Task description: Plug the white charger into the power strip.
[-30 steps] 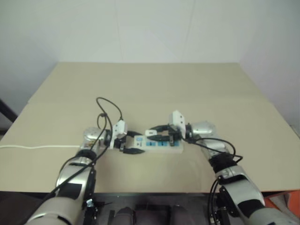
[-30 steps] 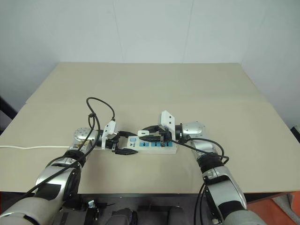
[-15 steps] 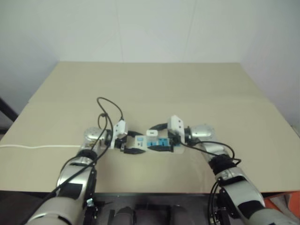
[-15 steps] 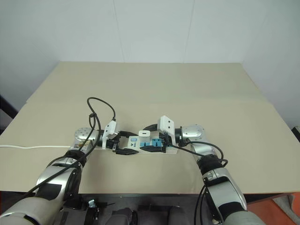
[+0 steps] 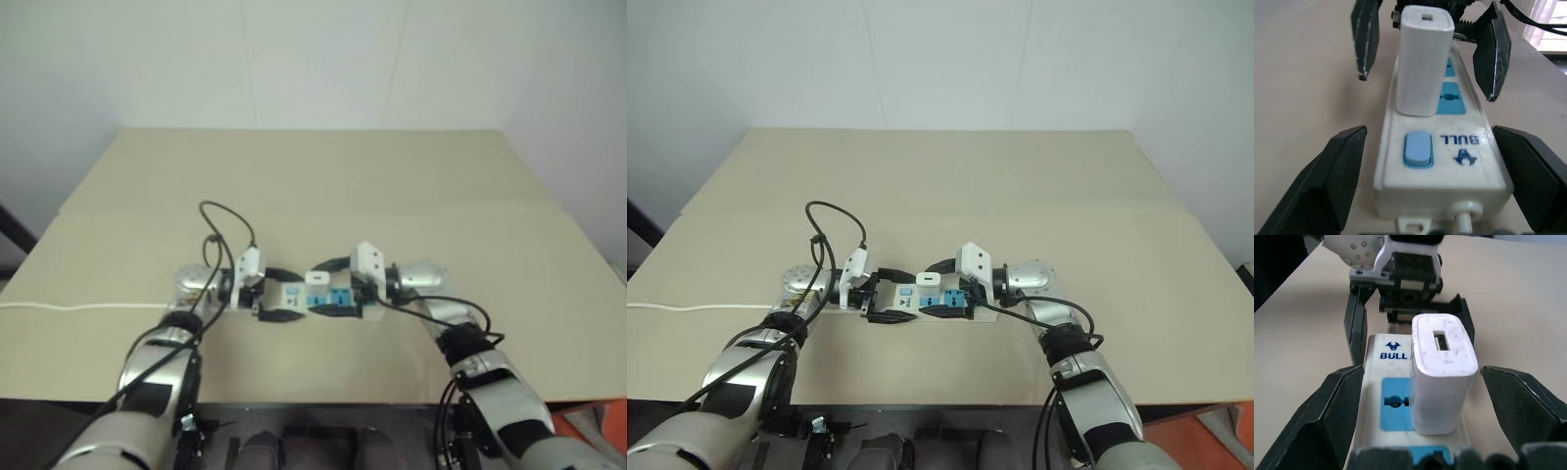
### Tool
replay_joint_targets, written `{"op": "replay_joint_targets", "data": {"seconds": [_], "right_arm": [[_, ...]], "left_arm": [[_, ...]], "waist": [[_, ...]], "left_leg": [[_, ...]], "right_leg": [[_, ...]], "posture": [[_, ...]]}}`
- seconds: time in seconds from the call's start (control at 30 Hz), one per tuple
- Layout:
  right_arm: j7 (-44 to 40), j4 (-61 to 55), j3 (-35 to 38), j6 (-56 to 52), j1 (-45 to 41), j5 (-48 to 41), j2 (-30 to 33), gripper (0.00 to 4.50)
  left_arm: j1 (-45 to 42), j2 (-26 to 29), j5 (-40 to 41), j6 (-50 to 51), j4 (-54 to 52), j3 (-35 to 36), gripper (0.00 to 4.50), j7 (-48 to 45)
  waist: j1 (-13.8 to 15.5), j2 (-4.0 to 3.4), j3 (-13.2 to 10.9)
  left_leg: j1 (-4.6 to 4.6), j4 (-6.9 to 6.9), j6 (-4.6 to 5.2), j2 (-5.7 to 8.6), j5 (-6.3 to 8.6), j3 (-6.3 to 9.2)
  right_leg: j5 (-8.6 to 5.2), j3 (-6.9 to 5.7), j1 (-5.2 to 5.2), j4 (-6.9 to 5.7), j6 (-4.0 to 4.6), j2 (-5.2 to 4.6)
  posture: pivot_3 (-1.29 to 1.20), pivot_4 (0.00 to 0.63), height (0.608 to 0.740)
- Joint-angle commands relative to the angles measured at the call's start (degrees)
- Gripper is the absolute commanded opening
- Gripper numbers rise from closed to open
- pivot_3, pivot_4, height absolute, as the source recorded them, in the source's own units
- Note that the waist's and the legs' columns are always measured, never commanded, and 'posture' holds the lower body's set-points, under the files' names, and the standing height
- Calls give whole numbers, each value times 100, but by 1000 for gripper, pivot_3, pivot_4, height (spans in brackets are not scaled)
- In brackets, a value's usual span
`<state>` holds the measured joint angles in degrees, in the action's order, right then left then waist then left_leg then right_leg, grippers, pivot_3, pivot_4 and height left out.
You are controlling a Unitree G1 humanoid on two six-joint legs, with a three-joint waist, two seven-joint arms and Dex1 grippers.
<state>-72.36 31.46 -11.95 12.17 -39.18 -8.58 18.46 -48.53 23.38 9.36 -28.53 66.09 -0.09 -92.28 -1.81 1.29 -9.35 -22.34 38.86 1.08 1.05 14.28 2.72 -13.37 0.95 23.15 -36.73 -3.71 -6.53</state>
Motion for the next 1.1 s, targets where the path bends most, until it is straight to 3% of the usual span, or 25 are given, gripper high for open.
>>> {"op": "replay_joint_targets", "data": {"seconds": [0.03, 0.27, 0.5, 1.1], "right_arm": [[-96, -445, 204, -57, 200, -157, 342, 4500], [-194, -1281, 732, -111, 589, -457, 1425, 4500], [-520, -1916, 1379, -540, 1243, -886, 2680, 4500], [40, -2718, 1902, -1005, 2210, -913, 3350, 4500]], "left_arm": [[190, 504, 692, 187, -744, -197, 4440, -22], [964, 1798, 1723, 865, -2071, -346, 4440, -22], [1376, 2486, 2167, 1391, -2369, -476, 4440, -22], [1692, 2298, 2203, 1399, -2627, -394, 4440, -22]], "waist": [[-23, -1, -1], [-27, -14, -29], [16, -16, -43], [100, -14, -44]], "left_leg": [[-4, -1, 0, 0, 0, 1], [-15, -9, 0, -1, 0, 3], [-15, -10, 1, -2, 1, -2], [-18, -10, 1, -6, 1, -27]], "right_leg": [[0, 0, 2, -1, 0, 0], [0, 1, 9, 2, 1, -1], [-3, 0, 7, 36, 4, 0], [-2, 1, 2, 52, 5, 0]], "posture": [[0, 150, 740], [0, 150, 740], [0, 150, 740], [0, 150, 740]]}}
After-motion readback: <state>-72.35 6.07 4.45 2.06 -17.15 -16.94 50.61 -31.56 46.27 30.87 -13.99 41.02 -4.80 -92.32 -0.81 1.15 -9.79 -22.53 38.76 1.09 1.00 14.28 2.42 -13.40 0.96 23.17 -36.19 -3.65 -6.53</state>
